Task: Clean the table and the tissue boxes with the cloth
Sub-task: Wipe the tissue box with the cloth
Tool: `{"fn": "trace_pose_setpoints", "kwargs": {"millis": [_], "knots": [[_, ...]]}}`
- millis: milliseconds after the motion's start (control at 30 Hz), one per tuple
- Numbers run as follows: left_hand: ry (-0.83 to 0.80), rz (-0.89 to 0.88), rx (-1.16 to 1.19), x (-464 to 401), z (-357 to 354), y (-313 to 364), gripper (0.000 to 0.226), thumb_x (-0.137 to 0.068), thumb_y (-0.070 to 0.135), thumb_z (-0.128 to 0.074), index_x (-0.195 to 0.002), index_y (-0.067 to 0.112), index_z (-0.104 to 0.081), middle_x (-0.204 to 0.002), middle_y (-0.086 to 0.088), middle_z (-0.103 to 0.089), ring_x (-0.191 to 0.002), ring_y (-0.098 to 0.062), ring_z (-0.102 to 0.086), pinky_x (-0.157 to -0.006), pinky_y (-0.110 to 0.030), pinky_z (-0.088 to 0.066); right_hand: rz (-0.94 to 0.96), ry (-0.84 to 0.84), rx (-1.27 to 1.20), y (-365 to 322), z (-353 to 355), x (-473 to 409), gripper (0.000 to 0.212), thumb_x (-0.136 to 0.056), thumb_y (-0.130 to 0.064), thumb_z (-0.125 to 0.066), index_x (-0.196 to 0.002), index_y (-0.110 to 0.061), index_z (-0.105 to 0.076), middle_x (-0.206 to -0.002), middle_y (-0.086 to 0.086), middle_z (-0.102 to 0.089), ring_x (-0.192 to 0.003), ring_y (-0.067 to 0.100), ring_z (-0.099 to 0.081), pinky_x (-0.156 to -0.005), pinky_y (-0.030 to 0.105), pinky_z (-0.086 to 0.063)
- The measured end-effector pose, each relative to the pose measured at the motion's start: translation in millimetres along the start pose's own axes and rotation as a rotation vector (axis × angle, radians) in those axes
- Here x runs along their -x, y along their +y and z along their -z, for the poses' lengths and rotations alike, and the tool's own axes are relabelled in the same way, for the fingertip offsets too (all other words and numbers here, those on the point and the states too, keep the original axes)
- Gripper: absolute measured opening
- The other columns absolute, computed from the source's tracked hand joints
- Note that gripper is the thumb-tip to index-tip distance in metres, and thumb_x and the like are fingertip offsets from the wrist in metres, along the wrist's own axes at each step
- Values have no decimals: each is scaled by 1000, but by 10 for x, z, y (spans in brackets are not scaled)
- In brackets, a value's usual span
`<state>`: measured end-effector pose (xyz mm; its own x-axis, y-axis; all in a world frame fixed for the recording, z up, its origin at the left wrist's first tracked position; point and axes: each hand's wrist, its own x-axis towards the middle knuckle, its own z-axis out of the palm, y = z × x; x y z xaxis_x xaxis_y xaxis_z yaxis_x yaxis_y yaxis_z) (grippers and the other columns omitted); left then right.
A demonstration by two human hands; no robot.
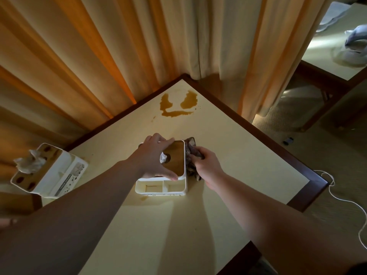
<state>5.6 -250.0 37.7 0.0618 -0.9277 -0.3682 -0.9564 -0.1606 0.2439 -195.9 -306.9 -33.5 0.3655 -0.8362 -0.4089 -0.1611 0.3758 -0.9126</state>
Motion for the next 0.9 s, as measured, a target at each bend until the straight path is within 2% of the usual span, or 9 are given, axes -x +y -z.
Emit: {"fn": "trace_pose_setpoints", "kwargs": {"millis": [133, 267, 333, 400, 467, 600, 700, 800, 900], "knots": [[-4, -3, -10, -1, 10, 3, 135, -47, 87, -80, -160, 43, -20, -138, 11, -31, -129, -14, -28, -109, -42, -39, -18, -14, 32, 153, 20, 216, 20, -94, -13, -66, -102, -30, -72, -80, 5, -75, -56, 26, -60, -50, 40, -47], [-3, -10, -9, 4, 21, 20, 136, -48, 83, -83, -161, 41, -20, -138, 11, -31, -130, -14, -28, -110, -42, -38, -63, -40, -61, 298, 12, 511, 18, -92, 1, -61, -100, -12, -72, -70, 12, -66, -50, 23, -57, -45, 31, -43], [-2, -7, -13, 7, 21, 20, 136, -49, 83, -83, -161, 40, -20, -139, 10, -31, -130, -15, -28, -110, -43, -38, -88, -74, -178, 344, -3, 647, 13, -92, 8, -59, -99, 2, -67, -72, 17, -63, -56, 25, -57, -52, 34, -45], [-2, -7, -12, 1, 22, 17, 137, -47, 85, -82, -161, 40, -21, -137, 10, -31, -129, -14, -29, -109, -43, -39, -95, -84, -215, 389, -8, 686, 12, -90, 3, -65, -97, -4, -71, -74, 19, -67, -61, 29, -60, -59, 43, -48], [-2, -5, -15, 0, 22, 18, 137, -46, 86, -81, -161, 41, -21, -136, 11, -31, -128, -14, -29, -108, -43, -39, -98, -69, -183, 376, 2, 640, 13, -88, -3, -69, -92, -14, -74, -75, 17, -70, -63, 30, -62, -59, 45, -50], [-1, -4, -14, 2, 25, 25, 136, -47, 85, -81, -160, 41, -21, -137, 10, -32, -129, -16, -29, -109, -44, -39, -78, -44, -153, 173, 0, 403, 21, -88, 2, -63, -94, -14, -75, -74, 17, -71, -64, 30, -65, -66, 56, -56], [3, -7, -9, 7, 25, 31, 134, -48, 84, -82, -160, 42, -22, -137, 9, -32, -129, -16, -29, -109, -44, -39, -55, -6, -126, -2, -10, 173, 24, -91, 1, -64, -97, -19, -77, -85, 17, -76, -73, 35, -73, -73, 65, -58], [9, -4, -8, 14, 26, 36, 133, -48, 83, -83, -160, 43, -23, -137, 9, -33, -128, -16, -29, -107, -42, -39, -13, 29, -85, -69, -36, -14, 20, -92, -9, -69, -101, -26, -78, -91, 2, -79, -89, 23, -75, -88, 54, -60], [11, -3, -7, 14, 26, 37, 134, -47, 83, -83, -160, 43, -22, -137, 9, -33, -129, -16, -29, -108, -42, -39, -1, 60, -54, -40, -73, -58, 18, -96, -16, -67, -102, -31, -75, -95, -4, -78, -93, 19, -73, -89, 46, -62]]}}
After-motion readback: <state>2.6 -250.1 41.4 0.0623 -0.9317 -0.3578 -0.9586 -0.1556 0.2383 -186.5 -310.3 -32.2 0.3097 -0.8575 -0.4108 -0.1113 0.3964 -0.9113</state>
